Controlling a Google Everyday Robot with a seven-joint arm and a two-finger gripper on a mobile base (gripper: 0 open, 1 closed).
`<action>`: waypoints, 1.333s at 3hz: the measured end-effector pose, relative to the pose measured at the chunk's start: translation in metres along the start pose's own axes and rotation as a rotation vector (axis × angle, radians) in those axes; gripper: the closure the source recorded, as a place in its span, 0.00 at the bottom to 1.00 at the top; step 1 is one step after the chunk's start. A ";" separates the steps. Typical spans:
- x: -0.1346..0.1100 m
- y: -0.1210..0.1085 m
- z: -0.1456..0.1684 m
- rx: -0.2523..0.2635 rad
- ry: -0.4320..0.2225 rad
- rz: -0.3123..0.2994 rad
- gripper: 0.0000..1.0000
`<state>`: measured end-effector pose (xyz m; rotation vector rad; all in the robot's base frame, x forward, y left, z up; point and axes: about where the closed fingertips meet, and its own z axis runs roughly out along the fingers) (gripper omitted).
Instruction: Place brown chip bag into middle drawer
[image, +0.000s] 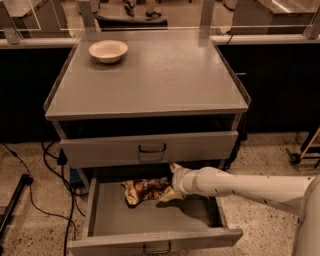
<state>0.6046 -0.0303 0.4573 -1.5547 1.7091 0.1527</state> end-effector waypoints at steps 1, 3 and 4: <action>0.011 0.002 -0.023 0.022 0.044 0.026 0.37; 0.041 0.003 -0.078 0.088 0.155 0.075 0.77; 0.052 -0.006 -0.117 0.128 0.188 0.070 0.53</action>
Offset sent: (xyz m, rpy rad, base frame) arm -0.0397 -0.0786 0.0213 -0.0899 0.0213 -0.1734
